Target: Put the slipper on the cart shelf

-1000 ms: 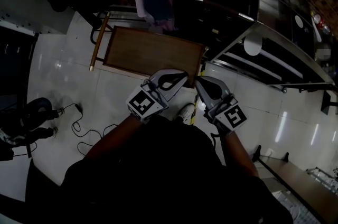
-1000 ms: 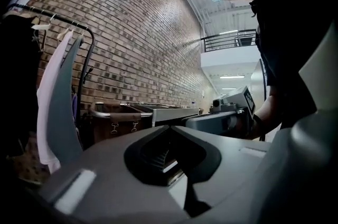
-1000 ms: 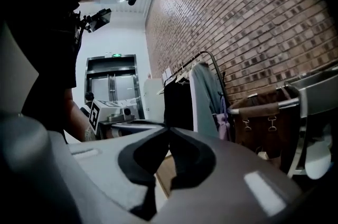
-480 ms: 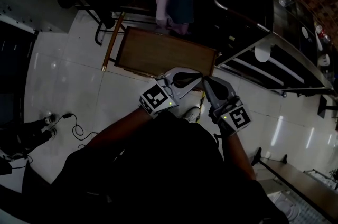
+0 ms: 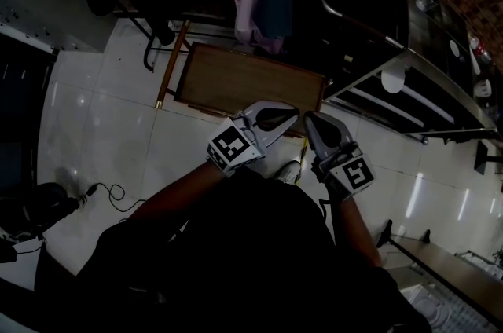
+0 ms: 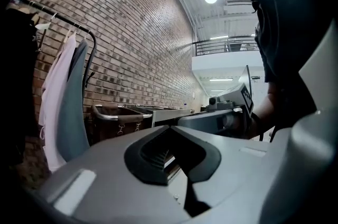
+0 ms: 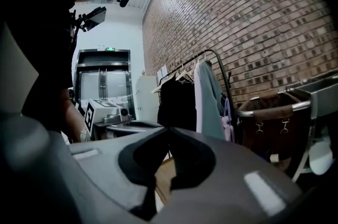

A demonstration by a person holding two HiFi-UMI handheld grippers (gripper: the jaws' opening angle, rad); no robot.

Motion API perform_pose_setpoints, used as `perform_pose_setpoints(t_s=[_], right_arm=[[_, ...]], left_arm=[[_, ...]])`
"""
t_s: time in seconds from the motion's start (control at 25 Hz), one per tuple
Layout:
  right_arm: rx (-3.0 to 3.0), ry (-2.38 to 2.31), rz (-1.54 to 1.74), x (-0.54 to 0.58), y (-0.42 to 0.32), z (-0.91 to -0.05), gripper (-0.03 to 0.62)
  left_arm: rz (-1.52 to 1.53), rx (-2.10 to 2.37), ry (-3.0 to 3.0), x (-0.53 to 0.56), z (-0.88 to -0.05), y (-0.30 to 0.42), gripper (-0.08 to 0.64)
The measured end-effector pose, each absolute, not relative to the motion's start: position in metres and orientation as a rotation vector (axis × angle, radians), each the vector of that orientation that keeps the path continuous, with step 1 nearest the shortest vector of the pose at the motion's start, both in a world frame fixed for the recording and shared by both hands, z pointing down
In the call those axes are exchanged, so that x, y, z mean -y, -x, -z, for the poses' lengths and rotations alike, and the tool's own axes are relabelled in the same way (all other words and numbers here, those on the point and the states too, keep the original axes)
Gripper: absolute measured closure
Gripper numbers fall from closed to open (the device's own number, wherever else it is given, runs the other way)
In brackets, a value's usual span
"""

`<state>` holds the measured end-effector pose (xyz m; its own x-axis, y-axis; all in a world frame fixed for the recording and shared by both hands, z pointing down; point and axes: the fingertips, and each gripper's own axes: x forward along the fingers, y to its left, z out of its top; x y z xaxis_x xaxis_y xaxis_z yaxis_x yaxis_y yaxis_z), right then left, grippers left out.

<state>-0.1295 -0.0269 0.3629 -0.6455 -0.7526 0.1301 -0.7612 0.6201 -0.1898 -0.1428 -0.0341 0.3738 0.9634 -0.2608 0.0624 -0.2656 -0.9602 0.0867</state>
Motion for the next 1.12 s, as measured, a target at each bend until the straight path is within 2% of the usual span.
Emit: perform_pose_setpoints(t_s=[1.12], right_arm=[[2.761, -1.322, -0.336, 0.036, 0.128, -0.372, 0.589]], left_arm=[[-0.068, 0.441, -3.023, 0.041, -0.376, 0.146, 0.557]])
